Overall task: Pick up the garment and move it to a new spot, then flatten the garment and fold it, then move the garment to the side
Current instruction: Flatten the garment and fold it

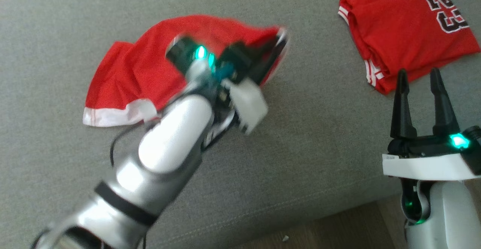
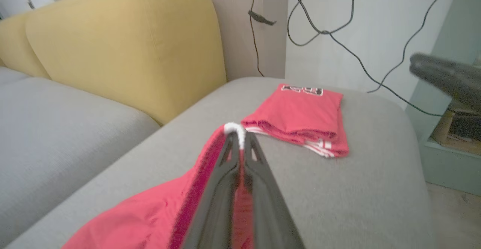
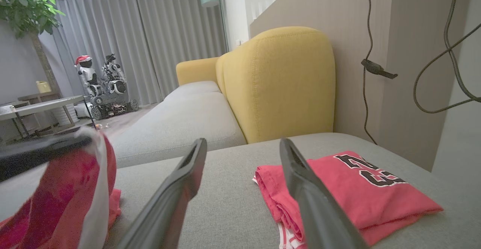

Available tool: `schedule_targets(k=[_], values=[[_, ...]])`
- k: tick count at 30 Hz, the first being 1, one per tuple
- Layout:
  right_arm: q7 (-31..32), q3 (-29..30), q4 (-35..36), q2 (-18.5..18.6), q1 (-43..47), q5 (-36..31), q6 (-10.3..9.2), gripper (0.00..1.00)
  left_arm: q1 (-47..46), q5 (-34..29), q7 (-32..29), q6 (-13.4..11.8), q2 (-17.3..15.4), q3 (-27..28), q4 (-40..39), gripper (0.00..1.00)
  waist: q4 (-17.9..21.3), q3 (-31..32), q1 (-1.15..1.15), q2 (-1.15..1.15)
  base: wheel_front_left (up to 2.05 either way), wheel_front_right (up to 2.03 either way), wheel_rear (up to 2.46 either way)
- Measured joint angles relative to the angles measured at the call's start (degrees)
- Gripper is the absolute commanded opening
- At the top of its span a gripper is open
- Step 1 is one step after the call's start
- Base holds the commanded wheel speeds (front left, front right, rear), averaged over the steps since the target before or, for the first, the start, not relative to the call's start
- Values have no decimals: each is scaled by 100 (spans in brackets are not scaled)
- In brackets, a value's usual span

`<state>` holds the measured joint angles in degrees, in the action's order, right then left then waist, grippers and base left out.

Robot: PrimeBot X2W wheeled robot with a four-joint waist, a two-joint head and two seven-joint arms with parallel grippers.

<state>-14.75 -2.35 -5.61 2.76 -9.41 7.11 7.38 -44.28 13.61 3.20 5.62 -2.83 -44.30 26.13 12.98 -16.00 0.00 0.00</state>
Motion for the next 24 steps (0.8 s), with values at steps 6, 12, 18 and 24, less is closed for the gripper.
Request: schedule_targets(k=[6,12,18,24], values=[[0,46,-35,0,44,22,0,100,-996,268,47,-169,16,2,-686,0,-99,263,0,0,0,0,0],[-1,113,-26,0,143,20,0,100,-850,439,-315,-370,-253,120,-1408,0,-325,426,0,0,0,0,0],[0,322,-18,0,524,-136,0,100,1977,907,-511,-1029,-1772,471,-2302,0,-692,336,0,0,0,0,0],[-1,283,-502,0,554,-90,0,100,2754,1048,140,-1366,-2080,851,-2341,0,-1129,219,0,0,0,0,0]])
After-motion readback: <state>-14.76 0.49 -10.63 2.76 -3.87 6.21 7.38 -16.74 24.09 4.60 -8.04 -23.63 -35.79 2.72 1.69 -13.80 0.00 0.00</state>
